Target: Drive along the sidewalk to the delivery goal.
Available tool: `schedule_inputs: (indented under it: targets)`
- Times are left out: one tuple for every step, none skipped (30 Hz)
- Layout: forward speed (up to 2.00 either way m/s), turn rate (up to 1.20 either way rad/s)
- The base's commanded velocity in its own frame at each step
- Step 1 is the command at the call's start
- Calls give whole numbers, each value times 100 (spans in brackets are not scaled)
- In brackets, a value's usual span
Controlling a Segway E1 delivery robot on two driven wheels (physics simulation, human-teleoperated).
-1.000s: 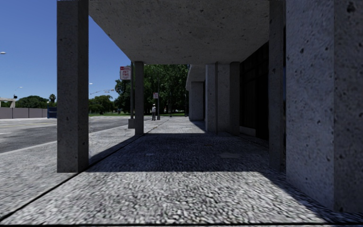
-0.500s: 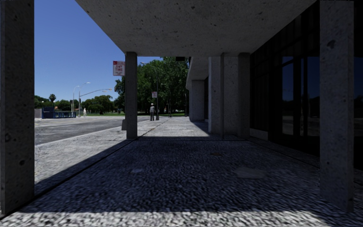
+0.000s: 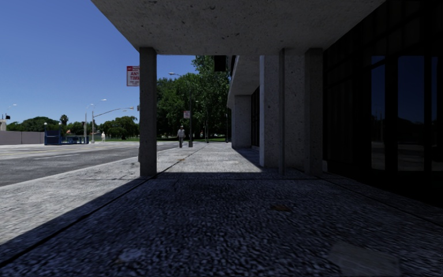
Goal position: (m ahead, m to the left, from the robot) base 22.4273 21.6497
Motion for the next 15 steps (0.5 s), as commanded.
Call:
schedule_inputs:
  targets:
    - [200,0]
    - [200,0]
    - [200,0]
    - [200,0]
    - [200,0]
    - [200,0]
    - [200,0]
    - [200,0]
    - [200,0]
    - [200,0]
    - [200,0]
    - [200,0]
    - [200,0]
    - [200,0]
    - [200,0]
